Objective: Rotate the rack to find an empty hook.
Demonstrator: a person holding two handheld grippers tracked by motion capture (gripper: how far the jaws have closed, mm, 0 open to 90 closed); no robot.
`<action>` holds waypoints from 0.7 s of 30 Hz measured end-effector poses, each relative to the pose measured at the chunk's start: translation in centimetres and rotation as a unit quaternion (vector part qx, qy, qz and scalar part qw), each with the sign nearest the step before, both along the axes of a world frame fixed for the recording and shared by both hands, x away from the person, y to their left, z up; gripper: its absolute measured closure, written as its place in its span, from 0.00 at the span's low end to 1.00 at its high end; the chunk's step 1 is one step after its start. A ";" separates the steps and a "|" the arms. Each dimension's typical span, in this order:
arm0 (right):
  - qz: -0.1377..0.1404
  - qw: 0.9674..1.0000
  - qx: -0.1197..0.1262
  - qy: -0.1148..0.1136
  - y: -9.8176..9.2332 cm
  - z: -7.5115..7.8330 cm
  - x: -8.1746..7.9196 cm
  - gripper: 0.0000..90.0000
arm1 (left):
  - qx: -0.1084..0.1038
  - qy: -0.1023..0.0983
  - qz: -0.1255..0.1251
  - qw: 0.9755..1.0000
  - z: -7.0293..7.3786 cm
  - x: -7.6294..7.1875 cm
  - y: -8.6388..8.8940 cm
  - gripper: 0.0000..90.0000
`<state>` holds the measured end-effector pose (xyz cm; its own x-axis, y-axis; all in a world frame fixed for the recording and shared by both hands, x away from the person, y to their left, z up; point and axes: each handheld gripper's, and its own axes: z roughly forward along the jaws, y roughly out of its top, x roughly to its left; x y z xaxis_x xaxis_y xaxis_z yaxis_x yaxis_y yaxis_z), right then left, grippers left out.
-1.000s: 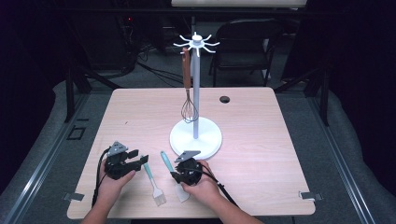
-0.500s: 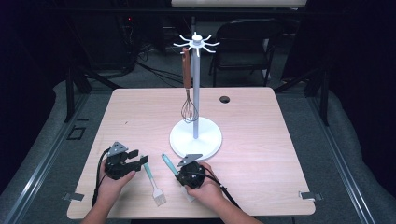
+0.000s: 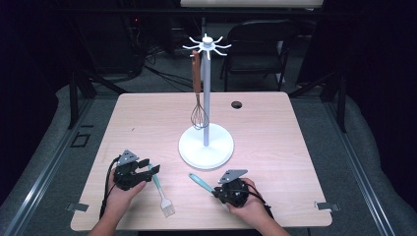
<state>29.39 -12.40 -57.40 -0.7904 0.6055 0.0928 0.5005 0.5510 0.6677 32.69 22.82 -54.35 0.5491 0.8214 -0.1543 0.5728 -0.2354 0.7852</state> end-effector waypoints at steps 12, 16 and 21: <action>-0.036 0.999 0.024 0.005 0.7 -0.4 0.1 0.77 | -0.002 0.004 0.001 1.000 -0.3 0.0 -0.1 0.51; -0.046 0.999 0.021 -0.009 1.4 -0.5 0.1 0.82 | 0.002 0.005 -0.003 1.000 -0.3 0.0 -0.1 0.51; -0.044 0.999 0.002 -0.027 1.9 -0.5 -0.1 0.85 | -0.001 0.004 -0.004 1.000 -0.3 0.0 -0.3 0.51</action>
